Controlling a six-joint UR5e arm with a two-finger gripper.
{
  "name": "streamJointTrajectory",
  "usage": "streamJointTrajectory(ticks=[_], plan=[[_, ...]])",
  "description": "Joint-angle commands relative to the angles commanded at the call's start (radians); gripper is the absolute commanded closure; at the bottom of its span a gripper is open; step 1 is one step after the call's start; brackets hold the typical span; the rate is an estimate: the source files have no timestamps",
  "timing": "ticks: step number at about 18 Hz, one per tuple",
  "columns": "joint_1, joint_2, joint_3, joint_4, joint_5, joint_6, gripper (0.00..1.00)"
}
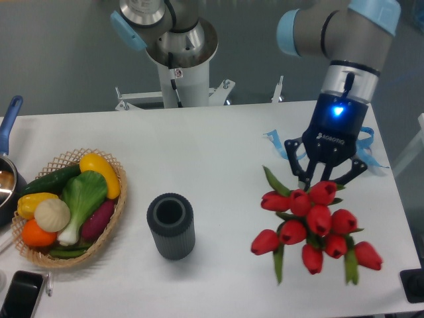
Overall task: Insert the flowers into the vase
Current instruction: 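Lift the red tulip bunch with the gripper off the table, then carry the tulips over the dark grey vase and raise them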
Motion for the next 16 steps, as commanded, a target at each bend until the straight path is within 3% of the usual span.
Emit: streamJointTrajectory(ticks=[3,10,16], plan=[[-0.026,-0.003,-0.012,0.046,-0.084,0.002,0.79],[-0.025,-0.002,-0.045,0.054,-0.388,0.011,0.78],[-0.034,0.02,-0.129,0.058,-0.636,0.091,0.78]])
